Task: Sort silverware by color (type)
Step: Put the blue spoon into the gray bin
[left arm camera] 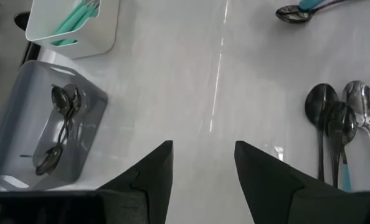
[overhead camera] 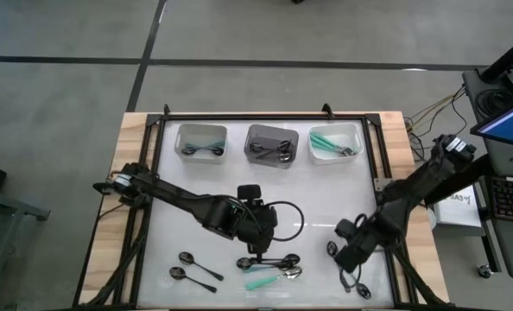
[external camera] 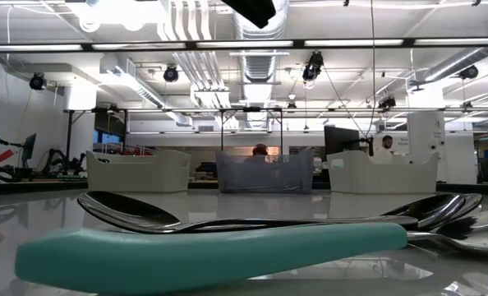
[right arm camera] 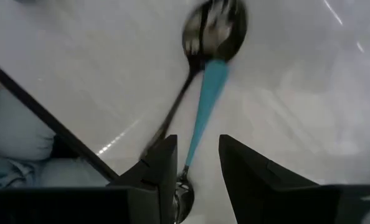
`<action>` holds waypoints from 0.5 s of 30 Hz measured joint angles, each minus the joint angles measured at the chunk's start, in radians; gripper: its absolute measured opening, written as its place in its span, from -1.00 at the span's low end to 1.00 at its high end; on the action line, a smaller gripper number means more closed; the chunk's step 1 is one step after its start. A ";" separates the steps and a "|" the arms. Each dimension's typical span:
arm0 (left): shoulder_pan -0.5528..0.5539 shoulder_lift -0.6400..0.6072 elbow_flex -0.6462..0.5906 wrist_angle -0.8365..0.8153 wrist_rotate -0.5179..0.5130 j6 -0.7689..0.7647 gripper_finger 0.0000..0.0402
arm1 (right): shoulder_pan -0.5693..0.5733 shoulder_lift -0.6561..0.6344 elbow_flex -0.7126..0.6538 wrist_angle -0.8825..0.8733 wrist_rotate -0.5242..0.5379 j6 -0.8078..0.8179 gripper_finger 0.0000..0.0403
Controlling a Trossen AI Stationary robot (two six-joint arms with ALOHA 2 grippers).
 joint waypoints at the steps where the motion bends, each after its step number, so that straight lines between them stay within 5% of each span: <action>1: -0.001 0.000 0.000 -0.003 0.000 0.004 -0.23 | 0.013 0.022 0.000 0.015 -0.012 0.018 -0.45; 15: -0.002 0.000 0.000 -0.010 0.000 0.048 -0.23 | 0.097 0.288 0.115 0.033 -0.051 0.105 -0.45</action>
